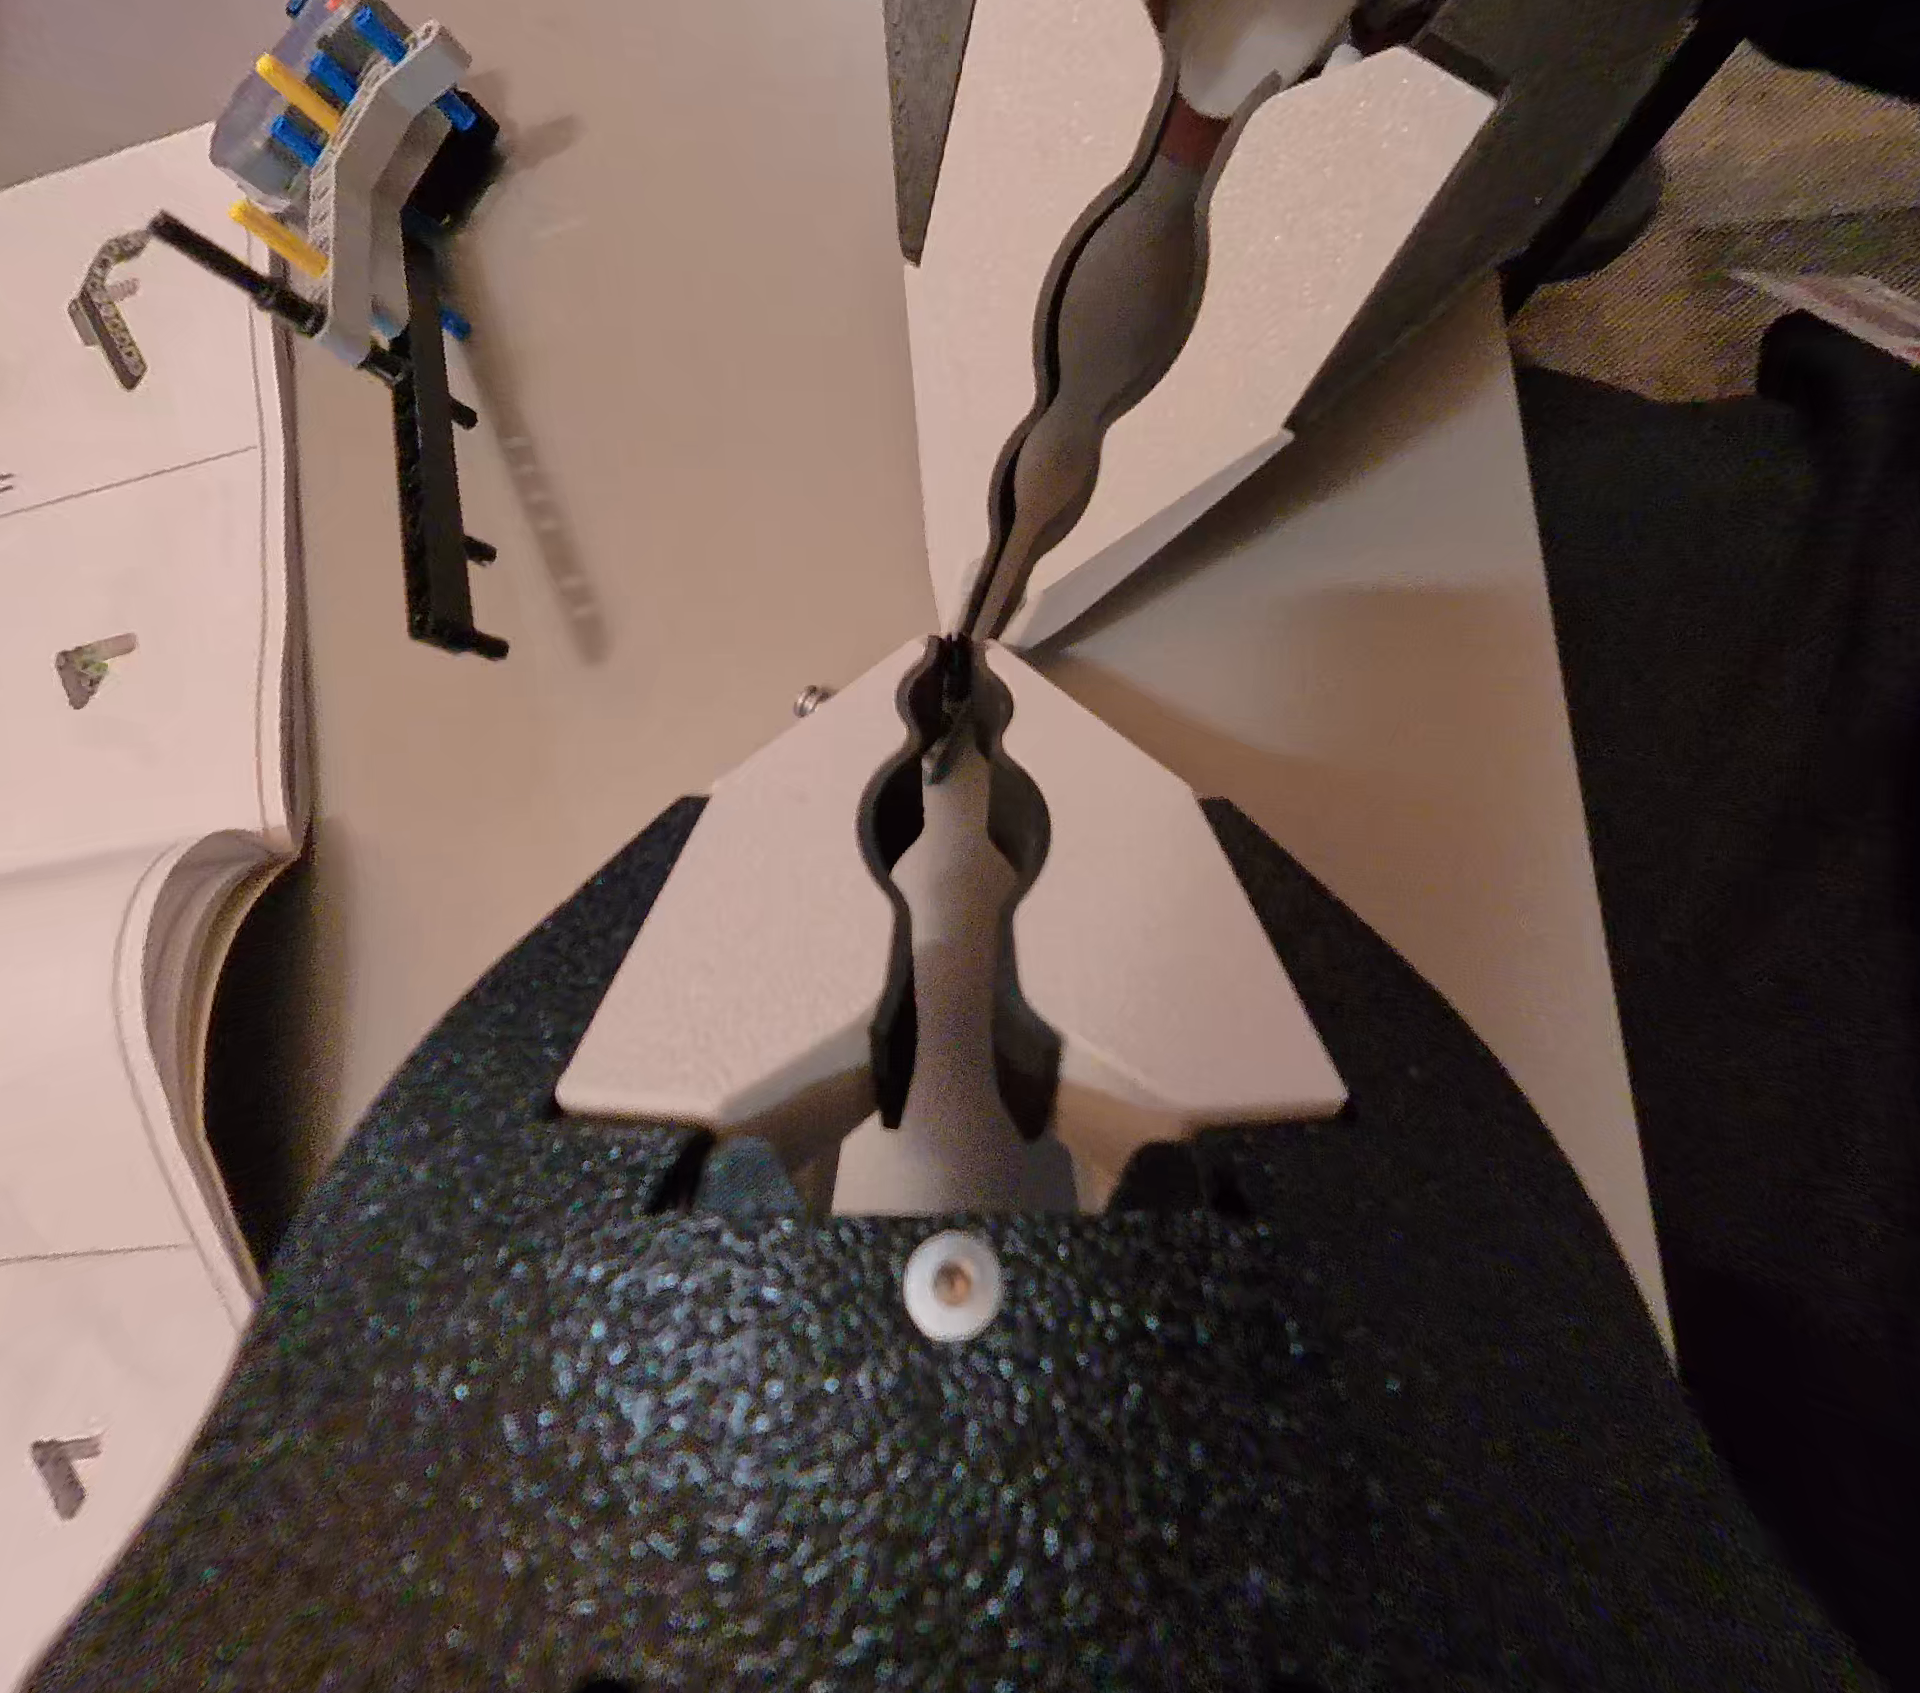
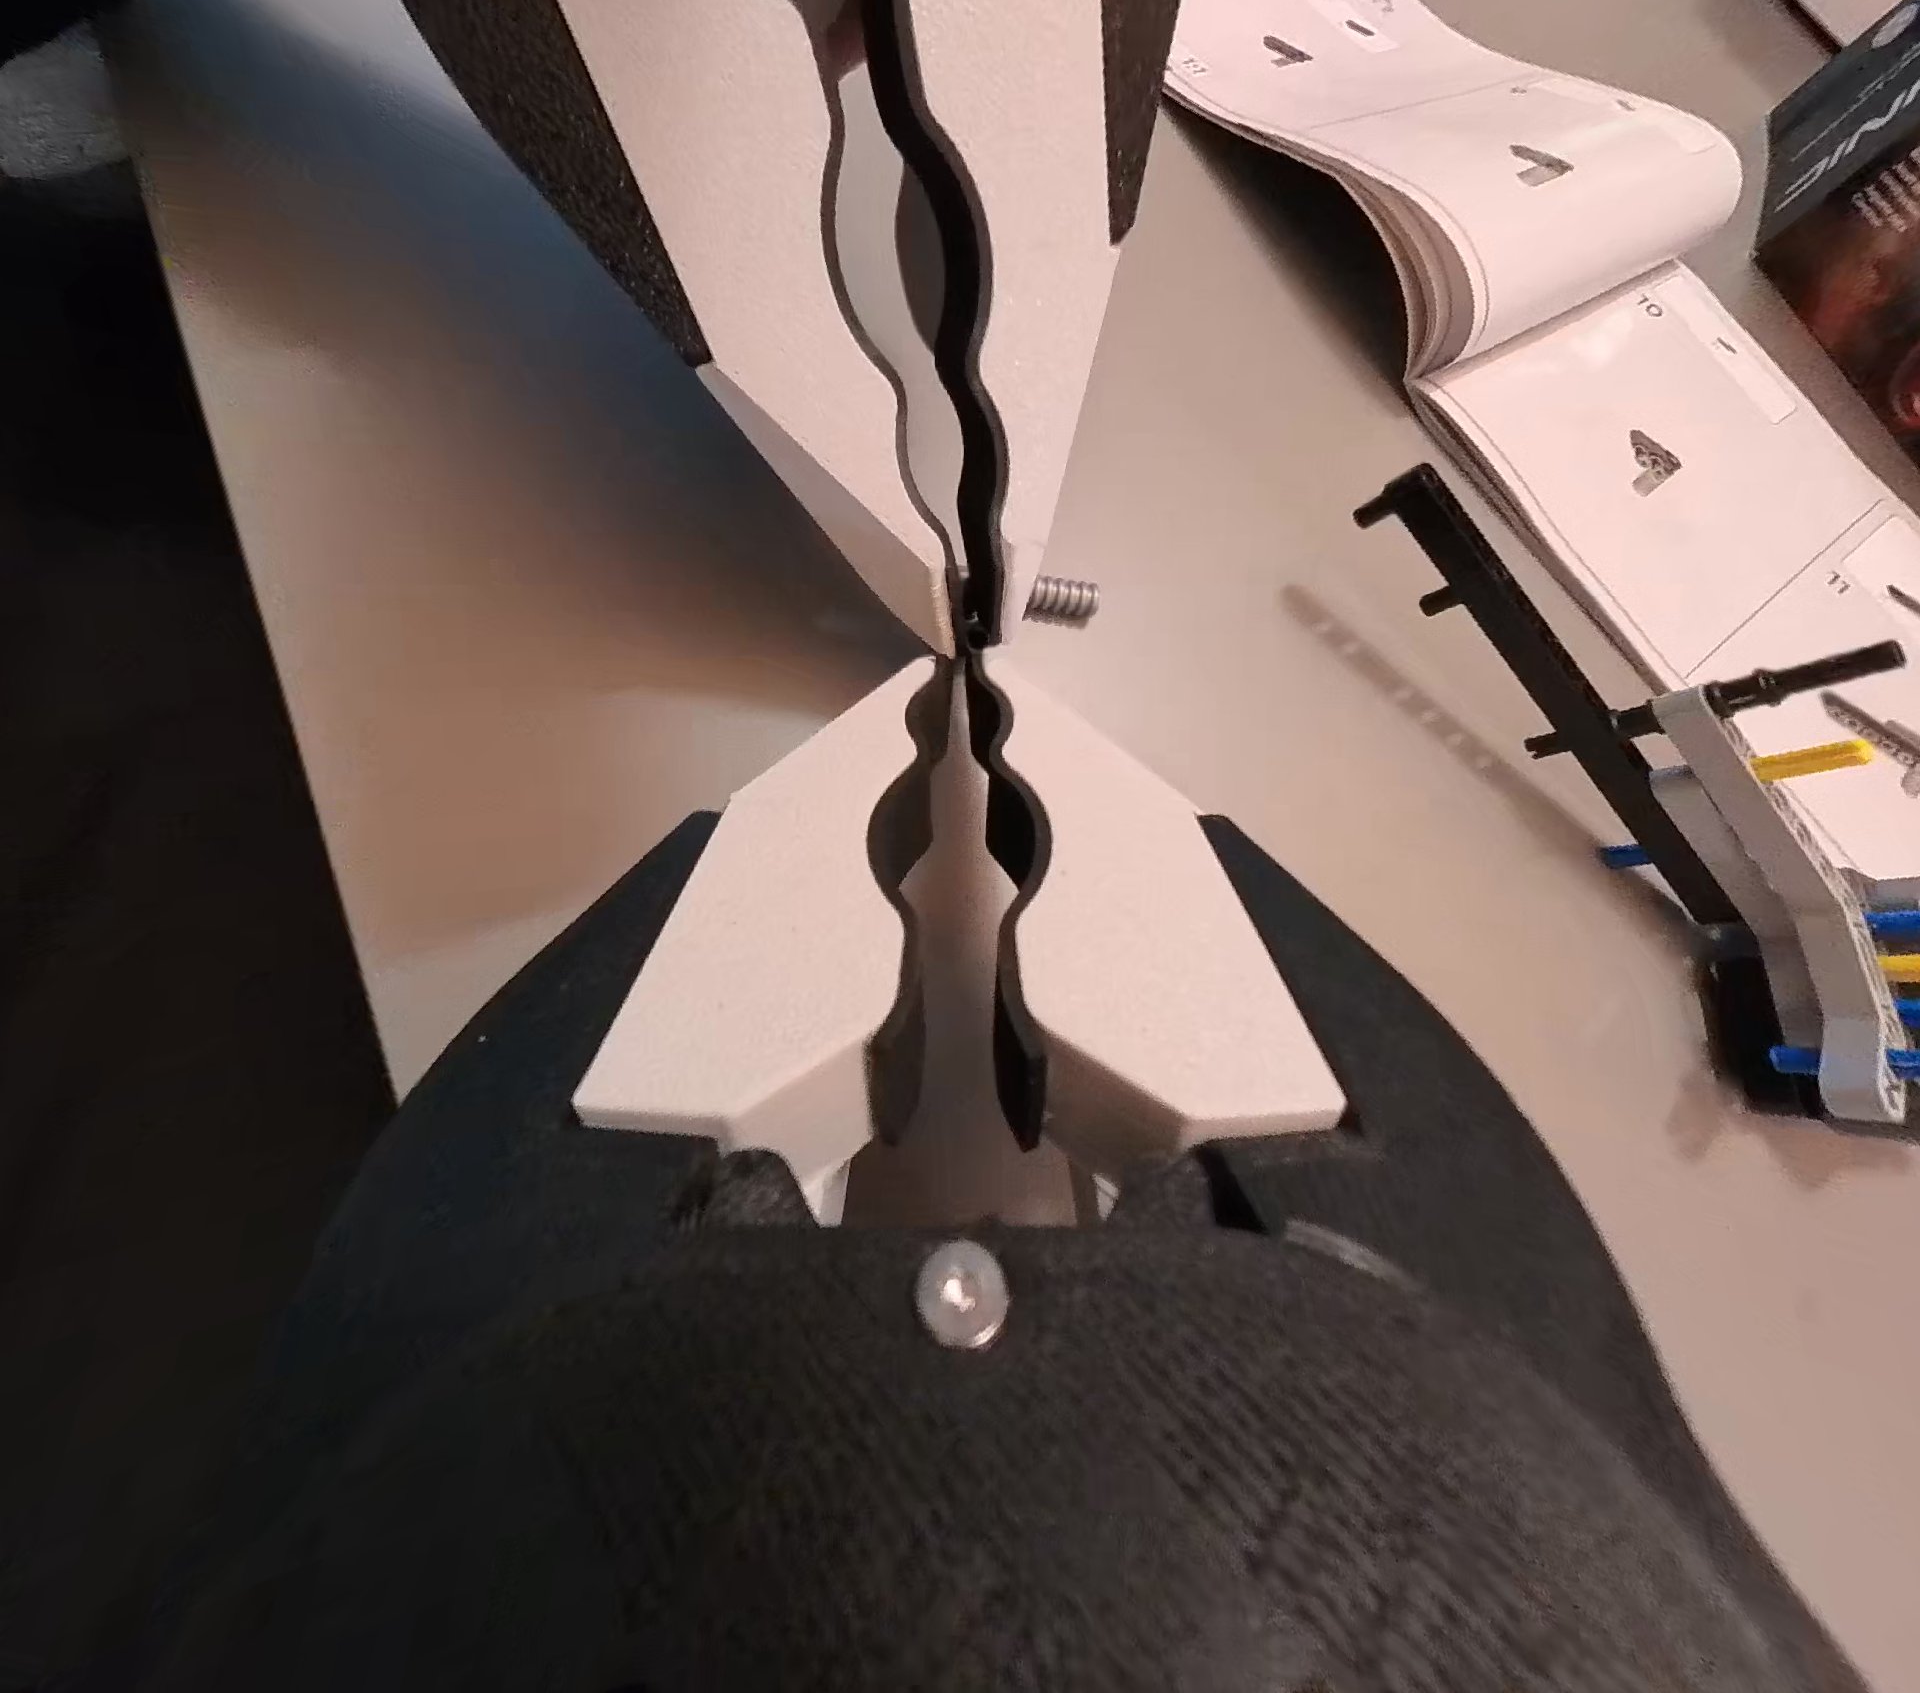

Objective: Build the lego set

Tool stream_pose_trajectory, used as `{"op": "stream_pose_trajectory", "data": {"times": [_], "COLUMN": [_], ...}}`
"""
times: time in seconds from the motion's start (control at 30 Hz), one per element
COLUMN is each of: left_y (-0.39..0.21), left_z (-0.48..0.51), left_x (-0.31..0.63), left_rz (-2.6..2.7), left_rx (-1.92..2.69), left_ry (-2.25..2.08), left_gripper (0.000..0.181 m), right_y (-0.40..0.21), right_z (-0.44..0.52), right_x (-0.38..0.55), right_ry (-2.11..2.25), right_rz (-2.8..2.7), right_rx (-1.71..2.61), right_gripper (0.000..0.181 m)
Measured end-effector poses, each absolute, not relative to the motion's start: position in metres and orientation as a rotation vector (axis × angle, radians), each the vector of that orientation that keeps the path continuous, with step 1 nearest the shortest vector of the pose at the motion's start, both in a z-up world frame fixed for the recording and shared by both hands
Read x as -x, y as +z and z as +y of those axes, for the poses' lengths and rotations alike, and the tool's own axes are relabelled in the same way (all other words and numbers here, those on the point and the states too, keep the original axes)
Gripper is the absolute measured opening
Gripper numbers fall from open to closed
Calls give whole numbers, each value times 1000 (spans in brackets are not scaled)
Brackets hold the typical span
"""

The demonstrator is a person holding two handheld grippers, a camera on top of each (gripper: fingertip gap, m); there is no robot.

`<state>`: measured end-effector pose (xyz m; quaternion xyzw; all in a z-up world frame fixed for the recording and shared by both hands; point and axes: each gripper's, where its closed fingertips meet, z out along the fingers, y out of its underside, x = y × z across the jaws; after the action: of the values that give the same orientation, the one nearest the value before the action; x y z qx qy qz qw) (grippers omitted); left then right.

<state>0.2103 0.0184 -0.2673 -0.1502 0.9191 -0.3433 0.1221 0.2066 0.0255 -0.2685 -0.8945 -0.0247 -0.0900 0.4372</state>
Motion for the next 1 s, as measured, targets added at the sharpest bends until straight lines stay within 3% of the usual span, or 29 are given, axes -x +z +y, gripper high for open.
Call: {"op": "stream_pose_trajectory", "data": {"times": [0.2, 0.53, 0.7, 1.0], "left_y": [-269, -251, -253, -262], "left_z": [26, 28, 40, 53], "left_x": [-214, -210, -217, -231], "left_rz": [2660, 2565, 2532, 2636], "left_rx": [473, 404, 358, 396], "left_ry": [-1110, -1356, -1218, -1186], "left_gripper": [2, 0, 1, 3], "right_y": [-267, -261, -269, -265], "right_z": [29, 34, 14, 26], "right_x": [-208, -215, -225, -239], "right_ry": [-204, -295, -362, -339], "right_rz": [-54, -85, -105, -180], "right_rx": [2218, 2190, 2307, 2247], "right_gripper": [12, 9, 18, 14]}}
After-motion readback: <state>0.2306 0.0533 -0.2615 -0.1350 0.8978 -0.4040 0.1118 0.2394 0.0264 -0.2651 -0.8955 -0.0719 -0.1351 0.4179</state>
